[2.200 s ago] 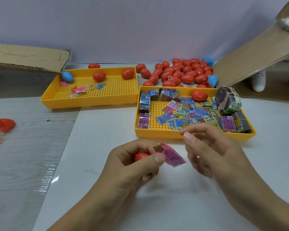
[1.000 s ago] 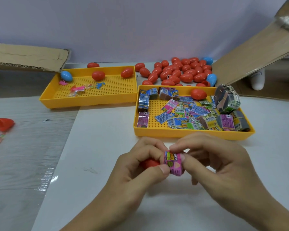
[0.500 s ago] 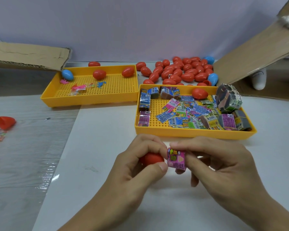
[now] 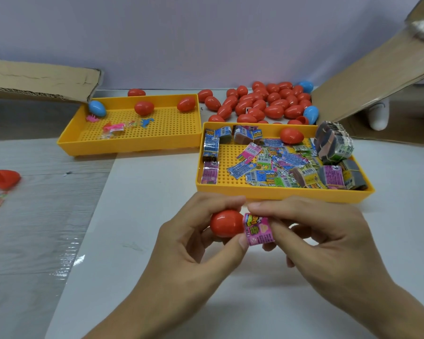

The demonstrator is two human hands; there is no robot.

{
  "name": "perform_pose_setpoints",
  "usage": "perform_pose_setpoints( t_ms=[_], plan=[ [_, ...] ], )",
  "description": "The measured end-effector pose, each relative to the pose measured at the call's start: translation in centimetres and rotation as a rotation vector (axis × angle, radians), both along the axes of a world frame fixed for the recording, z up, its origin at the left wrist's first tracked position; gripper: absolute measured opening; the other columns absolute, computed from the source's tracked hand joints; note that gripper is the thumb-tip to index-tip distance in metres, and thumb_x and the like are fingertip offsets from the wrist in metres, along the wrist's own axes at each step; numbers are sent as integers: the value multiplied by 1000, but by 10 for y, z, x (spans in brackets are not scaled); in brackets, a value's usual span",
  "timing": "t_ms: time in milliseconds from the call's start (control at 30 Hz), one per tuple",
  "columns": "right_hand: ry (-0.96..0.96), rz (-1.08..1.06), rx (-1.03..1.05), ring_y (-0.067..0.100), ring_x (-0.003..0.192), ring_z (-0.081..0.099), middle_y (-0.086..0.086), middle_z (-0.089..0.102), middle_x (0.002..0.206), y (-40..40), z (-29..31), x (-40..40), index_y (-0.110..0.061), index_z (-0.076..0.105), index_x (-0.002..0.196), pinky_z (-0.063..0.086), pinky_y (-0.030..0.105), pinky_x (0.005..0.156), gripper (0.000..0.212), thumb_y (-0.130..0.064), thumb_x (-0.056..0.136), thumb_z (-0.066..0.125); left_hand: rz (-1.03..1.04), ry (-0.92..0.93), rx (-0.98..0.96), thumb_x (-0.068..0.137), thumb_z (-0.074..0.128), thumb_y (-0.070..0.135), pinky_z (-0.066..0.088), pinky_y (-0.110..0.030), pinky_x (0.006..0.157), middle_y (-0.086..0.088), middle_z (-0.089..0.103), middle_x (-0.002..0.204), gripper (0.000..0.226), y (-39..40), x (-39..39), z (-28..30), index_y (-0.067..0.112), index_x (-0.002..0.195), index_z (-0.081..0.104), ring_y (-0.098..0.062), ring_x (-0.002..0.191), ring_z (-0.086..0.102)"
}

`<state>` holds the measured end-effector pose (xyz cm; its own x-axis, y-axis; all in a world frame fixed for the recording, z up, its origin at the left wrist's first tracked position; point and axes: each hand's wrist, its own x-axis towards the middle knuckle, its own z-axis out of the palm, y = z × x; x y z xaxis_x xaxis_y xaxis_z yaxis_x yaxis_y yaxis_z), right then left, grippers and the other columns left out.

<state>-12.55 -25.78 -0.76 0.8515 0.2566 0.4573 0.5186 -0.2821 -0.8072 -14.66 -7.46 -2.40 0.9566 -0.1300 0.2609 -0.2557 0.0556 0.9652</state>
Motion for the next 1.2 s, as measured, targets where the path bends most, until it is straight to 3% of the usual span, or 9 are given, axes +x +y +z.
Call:
perform_pose_setpoints(
  t_ms=[167, 300, 433, 867, 1033, 1200],
  plan=[
    [-44, -26, -98, 11, 58, 64, -13, 68, 73, -1, 1, 1, -27, 77, 98, 47, 31, 43, 24, -12, 81, 71, -12, 10, 9, 80, 67, 17, 50, -20, 79, 0, 60, 109, 50, 2, -1, 0, 24, 129, 66, -21, 100, 62],
    [-100, -33, -128, 10, 56, 61, -11, 68, 71, -2, 2, 1, -24, 77, 96, 44, 29, 43, 22, -11, 80, 72, -34, -5, 41, 81, 63, 21, 50, -21, 79, 5, 58, 109, 54, 2, -3, 3, 32, 133, 60, -13, 95, 62],
    [-133, -11, -121, 7, 58, 60, -19, 66, 76, -2, 5, 0, -23, 77, 97, 43, 25, 44, 16, -19, 84, 70, -31, 4, 77, 80, 63, 26, 49, -17, 77, 8, 58, 109, 54, 0, -5, 3, 39, 132, 59, -12, 90, 62],
    [-125, 14, -142, 9, 57, 57, -19, 64, 73, -2, 4, 1, -20, 78, 95, 41, 24, 45, 19, -10, 80, 72, -30, 6, 77, 81, 63, 29, 51, -22, 79, 8, 57, 109, 55, 0, -4, 0, 41, 134, 56, -15, 96, 63],
    [-152, 20, -161, 4, 58, 53, -24, 60, 75, -2, 5, 0, -17, 79, 93, 40, 22, 45, 11, -20, 85, 72, -16, -11, 92, 83, 65, 29, 49, -18, 78, 5, 56, 109, 53, -1, -4, -2, 38, 135, 57, -17, 96, 63],
    [-194, -21, -200, 2, 58, 52, -17, 62, 73, -2, 5, 0, -16, 79, 93, 40, 18, 48, 16, -9, 80, 72, 8, -74, 132, 87, 64, 26, 52, -21, 80, 4, 56, 111, 51, -3, -3, -5, 34, 137, 56, -24, 103, 61]
  ],
)
